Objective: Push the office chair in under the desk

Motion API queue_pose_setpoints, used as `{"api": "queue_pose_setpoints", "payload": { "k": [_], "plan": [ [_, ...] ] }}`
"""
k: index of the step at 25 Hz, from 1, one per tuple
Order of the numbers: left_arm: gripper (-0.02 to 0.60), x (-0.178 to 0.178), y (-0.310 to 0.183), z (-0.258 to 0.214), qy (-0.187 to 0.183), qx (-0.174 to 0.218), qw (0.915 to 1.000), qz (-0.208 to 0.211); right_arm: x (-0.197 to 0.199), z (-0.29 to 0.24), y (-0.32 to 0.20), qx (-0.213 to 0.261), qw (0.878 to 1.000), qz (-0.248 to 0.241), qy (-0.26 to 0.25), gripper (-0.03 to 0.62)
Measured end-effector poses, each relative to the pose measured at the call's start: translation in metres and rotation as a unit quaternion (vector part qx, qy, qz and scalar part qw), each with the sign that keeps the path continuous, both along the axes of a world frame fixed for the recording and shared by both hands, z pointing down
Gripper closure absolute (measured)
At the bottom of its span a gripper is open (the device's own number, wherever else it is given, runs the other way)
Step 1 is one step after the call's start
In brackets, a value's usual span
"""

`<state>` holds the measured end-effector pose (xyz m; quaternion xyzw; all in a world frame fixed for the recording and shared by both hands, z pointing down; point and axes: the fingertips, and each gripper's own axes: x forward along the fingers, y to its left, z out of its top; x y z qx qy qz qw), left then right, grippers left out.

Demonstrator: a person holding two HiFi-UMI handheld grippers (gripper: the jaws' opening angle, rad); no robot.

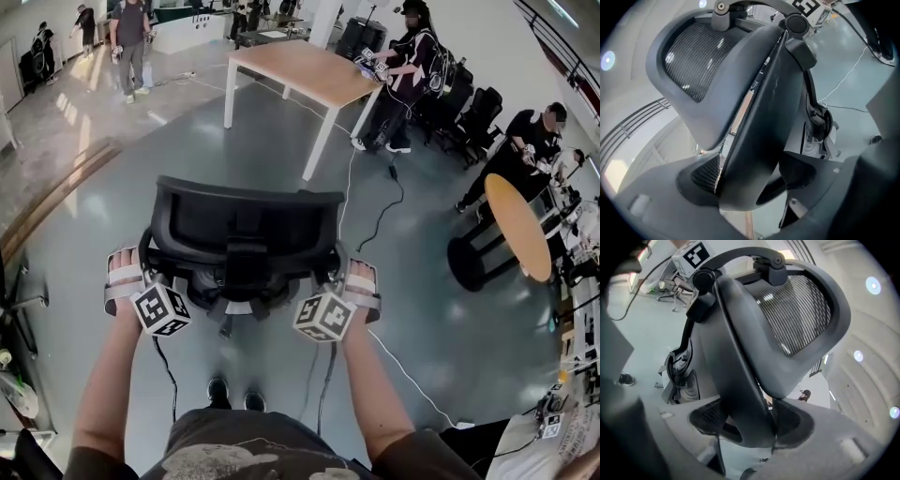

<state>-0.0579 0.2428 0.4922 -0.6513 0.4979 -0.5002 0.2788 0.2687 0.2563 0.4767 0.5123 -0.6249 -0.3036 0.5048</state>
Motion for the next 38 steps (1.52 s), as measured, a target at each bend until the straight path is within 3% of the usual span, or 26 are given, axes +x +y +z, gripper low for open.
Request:
{"api": "queue_pose_setpoints", "payload": {
  "k": [10,21,27,38],
  "plan": [
    [0.23,0.003,-0.006,0.001,-0.042,-0.016,0.999,0.005,0.002,-0.001,-0.001,-0.012,0.999,0.033,-0.01,0.336],
    [0.253,0.004,-0.014,0.005,-0.058,-0.023,0.9979,0.016,0.004,0.004,-0.002,-0.015,0.999,0.036,-0.007,0.342],
    [0.262,-0.028,-0.052,0.009,-0.063,-0.025,0.9971,0.033,-0.028,0.007,-0.031,-0.009,0.998,0.056,-0.007,0.344],
    [0.271,-0.018,-0.103,0.006,-0.071,-0.02,0.9948,0.07,-0.02,0.005,-0.071,-0.012,0.997,0.078,-0.007,0.345]
  ]
}}
